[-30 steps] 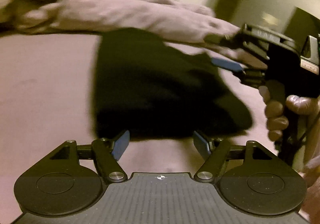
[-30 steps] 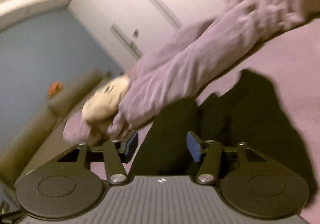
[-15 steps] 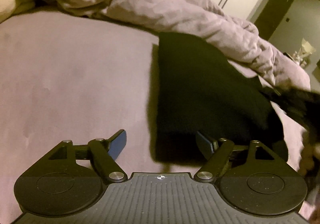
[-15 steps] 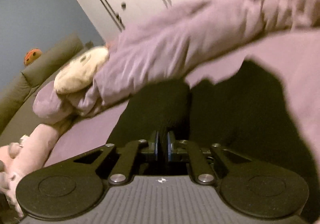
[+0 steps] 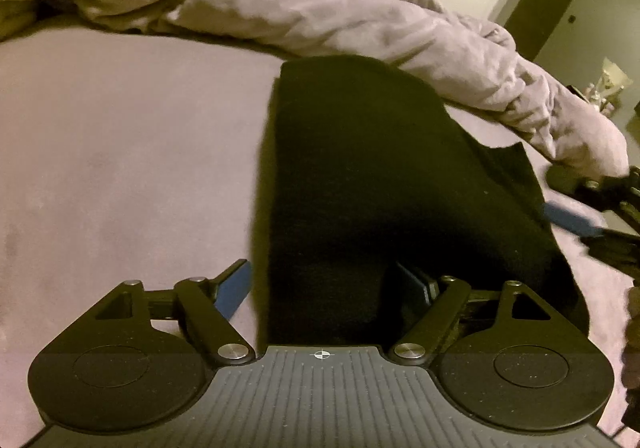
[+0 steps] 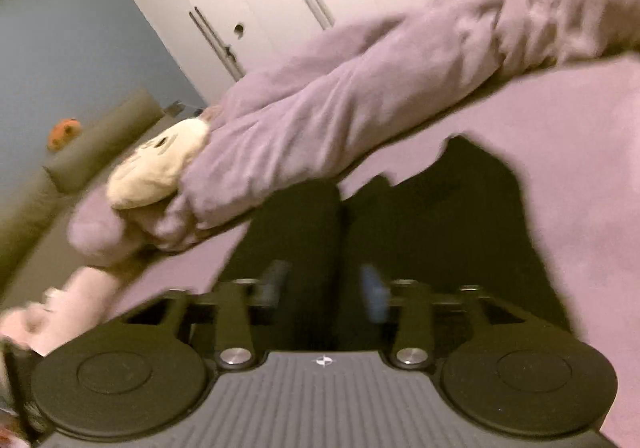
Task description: Fold small clothes
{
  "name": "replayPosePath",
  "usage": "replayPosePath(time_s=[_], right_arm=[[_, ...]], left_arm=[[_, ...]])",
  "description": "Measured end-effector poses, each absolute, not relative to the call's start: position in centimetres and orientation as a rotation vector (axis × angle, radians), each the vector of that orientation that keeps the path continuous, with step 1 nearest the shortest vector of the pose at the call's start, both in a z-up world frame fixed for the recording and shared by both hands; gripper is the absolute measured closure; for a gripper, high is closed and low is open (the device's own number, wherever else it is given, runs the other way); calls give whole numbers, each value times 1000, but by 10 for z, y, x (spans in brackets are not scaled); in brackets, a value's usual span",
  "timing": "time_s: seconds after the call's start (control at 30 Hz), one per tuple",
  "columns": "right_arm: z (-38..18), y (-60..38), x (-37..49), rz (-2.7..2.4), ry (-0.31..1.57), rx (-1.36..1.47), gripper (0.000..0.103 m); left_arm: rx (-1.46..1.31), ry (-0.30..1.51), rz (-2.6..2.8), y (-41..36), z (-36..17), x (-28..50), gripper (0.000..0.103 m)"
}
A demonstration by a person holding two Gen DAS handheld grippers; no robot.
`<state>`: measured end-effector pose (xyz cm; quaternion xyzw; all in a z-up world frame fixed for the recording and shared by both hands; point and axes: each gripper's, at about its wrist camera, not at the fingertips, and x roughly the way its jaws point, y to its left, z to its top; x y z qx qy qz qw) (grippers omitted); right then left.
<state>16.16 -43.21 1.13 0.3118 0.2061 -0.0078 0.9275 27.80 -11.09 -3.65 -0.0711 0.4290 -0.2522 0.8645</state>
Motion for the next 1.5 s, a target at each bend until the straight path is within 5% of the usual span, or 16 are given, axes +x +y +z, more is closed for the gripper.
replayPosePath(time_s=[0.1,0.23,0.3,0.53,0.8,1.0,1.07,1.13,1.3,1.5], right_arm=[[-7,-417,184,-6,554,597,49],[-20,-410,174,-47,515,542,90],[-16,-408,165,-74,483,520,94],[-20,-404,167,-67,551,452,89],[13,-450,201,-62,479,630,44],[-11,-452,267,26,649,684,45],[-14,-436,272,20,657,623,75],[-4,-422,267,-2,628,512,83],[23,-410,214,-91,494,310,86],[-18,-438,216,-167,603,328,79]], left_arm=[[-179,909,-540,-104,-30,280,20],[-176,896,-516,-95,-23,287,20],[-184,899,-493,-90,-23,293,20],[-270,971,-512,-100,-39,330,15],[-270,951,-532,-104,-40,333,15],[-267,950,-536,-106,-43,334,12],[-255,941,-525,-105,-41,333,13],[-231,910,-520,-102,-31,329,14],[-114,827,-458,-103,-15,327,14],[-152,898,-481,-126,-36,329,14]])
